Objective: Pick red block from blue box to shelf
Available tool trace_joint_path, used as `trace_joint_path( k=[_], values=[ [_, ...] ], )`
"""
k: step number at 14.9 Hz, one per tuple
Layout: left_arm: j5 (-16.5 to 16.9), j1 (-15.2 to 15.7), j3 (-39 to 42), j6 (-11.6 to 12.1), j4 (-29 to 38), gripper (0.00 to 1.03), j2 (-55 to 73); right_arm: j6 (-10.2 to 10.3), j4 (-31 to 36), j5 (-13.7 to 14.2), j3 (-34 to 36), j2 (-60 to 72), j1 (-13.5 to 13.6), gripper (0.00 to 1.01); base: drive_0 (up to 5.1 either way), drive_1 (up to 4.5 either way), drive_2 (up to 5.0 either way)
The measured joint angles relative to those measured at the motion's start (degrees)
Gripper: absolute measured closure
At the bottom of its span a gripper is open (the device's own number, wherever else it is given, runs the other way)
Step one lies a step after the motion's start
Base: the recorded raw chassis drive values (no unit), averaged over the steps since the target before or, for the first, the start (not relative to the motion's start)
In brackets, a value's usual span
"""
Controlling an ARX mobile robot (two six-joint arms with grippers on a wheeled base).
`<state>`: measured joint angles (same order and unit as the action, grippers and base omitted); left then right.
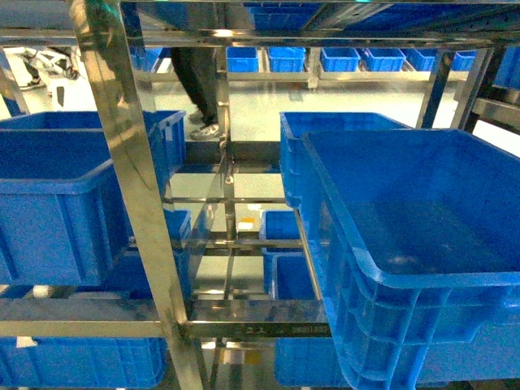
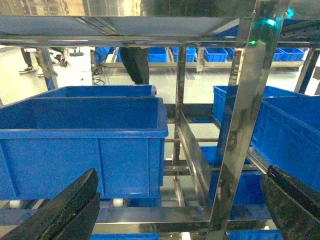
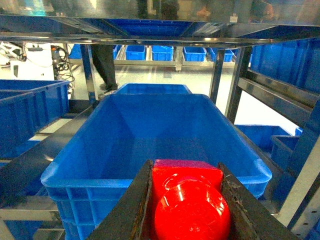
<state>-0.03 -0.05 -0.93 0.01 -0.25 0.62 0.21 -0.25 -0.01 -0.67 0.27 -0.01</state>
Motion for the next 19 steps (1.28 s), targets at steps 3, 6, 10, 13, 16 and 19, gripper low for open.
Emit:
trace_joint_path(
  k=[3,6,10,13,16,19],
  values=[
    [0.00,0.00,0.00,0.00,-0.02,0.05,0.00,0.00,0.00,0.02,0.00,0.00,0.00,0.74,0.0,0.00,0.0],
    [0.00,0.00,0.00,0.00,-0.02,0.05,0.00,0.00,0.00,0.00,0.00,0.00,0.00,0.74,0.0,0.00,0.0],
    [0.00,0.00,0.00,0.00,0.00,0.05,0.00,0.00,0.00,0.02,0.00,0.00,0.00,0.74,0.0,0.00,0.0],
    [0.00,0.00,0.00,0.00,0.00,0.05,0.00,0.00,0.00,0.02,0.00,0.00,0.00,0.74,0.0,0.00,0.0],
    [0.00,0.00,0.00,0.00,-0.02,0.05,0.00,0.00,0.00,0.00,0.00,0.00,0.00,0.74,0.0,0.00,0.0],
    [0.00,0.00,0.00,0.00,0.00,0.05,0.00,0.00,0.00,0.02,0.00,0.00,0.00,0.74,0.0,0.00,0.0]
  ],
)
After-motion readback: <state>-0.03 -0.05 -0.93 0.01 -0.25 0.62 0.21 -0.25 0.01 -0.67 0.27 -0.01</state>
